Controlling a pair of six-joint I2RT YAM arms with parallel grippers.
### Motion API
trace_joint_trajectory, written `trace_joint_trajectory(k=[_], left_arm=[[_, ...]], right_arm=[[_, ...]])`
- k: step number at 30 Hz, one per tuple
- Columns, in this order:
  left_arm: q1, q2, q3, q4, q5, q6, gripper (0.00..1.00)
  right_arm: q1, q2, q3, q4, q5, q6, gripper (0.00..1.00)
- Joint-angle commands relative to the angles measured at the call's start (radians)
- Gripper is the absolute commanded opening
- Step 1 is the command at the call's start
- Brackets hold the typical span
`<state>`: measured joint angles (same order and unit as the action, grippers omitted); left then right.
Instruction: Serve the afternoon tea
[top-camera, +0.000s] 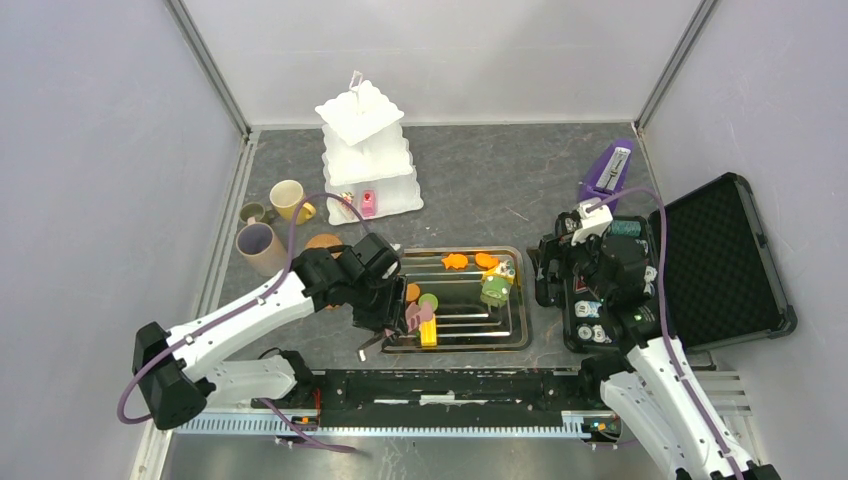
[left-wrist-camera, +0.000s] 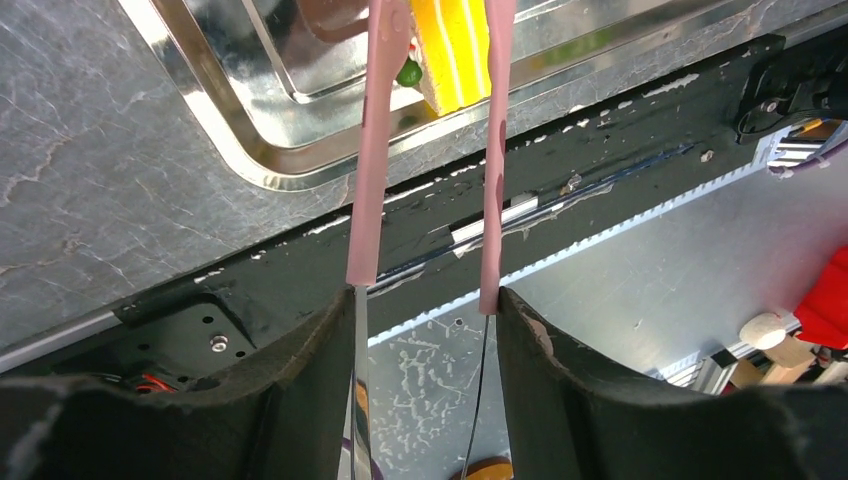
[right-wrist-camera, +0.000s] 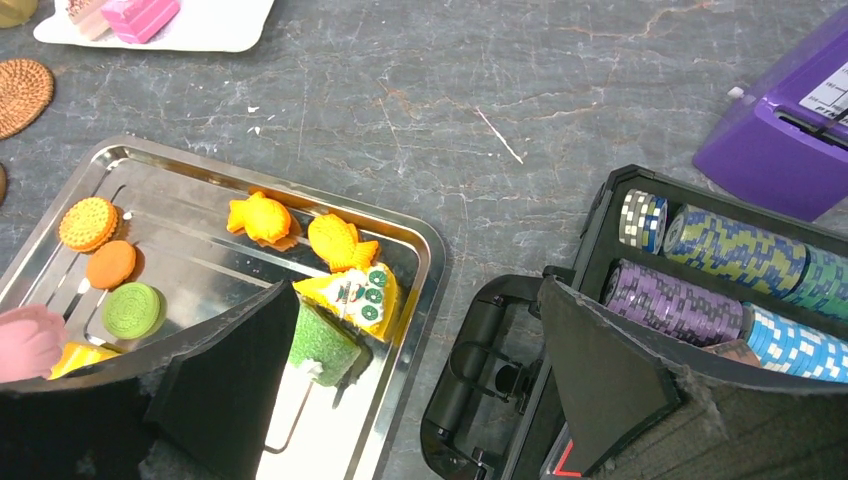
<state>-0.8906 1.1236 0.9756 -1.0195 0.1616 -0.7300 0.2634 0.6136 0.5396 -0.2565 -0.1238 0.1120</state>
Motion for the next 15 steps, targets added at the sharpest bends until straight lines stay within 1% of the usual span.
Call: trace_joint_trajectory(k=[1,10,15], left_arm=[[-0.011,0.014,-0.015,0.053,0.028,-0.068,0.57],[-0.017,0.072,0.021,0.032,-0.035,-0.039,0.58],[-0.049,0.114,0.055,0.014,-0.075,-0.043,0.58]], right_arm=[[-0.004,-0.024,-0.007,0.017,-0.007,0.013,0.98],[-0.004,-0.021,-0.012,0.025,-0.005,0.009,0.98],[-0.004,-0.021,-0.018,0.026,-0.005,0.004,0.98]])
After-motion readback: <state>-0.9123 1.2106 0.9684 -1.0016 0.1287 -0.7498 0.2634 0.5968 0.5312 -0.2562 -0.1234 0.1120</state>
